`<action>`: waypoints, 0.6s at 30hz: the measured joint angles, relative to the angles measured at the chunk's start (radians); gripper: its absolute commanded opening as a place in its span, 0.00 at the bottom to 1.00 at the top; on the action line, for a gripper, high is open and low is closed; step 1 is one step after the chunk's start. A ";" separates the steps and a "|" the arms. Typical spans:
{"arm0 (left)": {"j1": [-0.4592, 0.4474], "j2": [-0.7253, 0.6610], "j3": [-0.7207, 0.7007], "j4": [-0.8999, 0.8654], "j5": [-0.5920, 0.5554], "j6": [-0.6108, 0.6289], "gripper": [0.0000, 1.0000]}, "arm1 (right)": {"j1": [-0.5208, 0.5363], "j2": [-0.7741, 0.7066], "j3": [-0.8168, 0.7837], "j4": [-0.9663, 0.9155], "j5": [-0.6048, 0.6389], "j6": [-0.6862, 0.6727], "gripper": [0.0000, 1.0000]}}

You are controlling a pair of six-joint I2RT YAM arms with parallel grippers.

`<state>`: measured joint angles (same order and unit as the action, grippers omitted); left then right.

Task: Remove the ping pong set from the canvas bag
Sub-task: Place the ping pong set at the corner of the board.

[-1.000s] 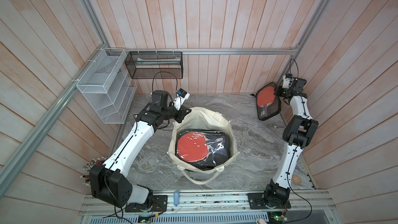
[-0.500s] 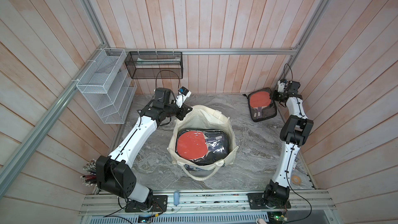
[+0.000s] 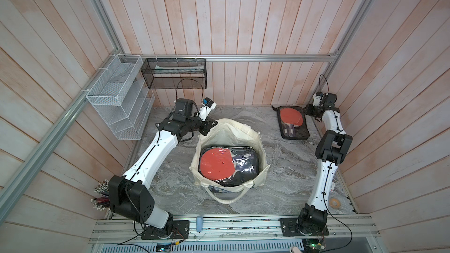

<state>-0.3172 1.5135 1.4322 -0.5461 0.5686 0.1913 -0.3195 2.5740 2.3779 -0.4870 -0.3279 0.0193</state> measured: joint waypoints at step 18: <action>-0.017 -0.040 -0.023 0.003 -0.002 -0.009 0.00 | 0.259 -0.678 -0.566 0.062 0.101 -0.119 0.99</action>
<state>-0.3340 1.4731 1.4097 -0.5430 0.5667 0.1825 -0.0605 1.8957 1.8118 -0.4248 -0.2264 -0.0998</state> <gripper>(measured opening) 0.081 0.988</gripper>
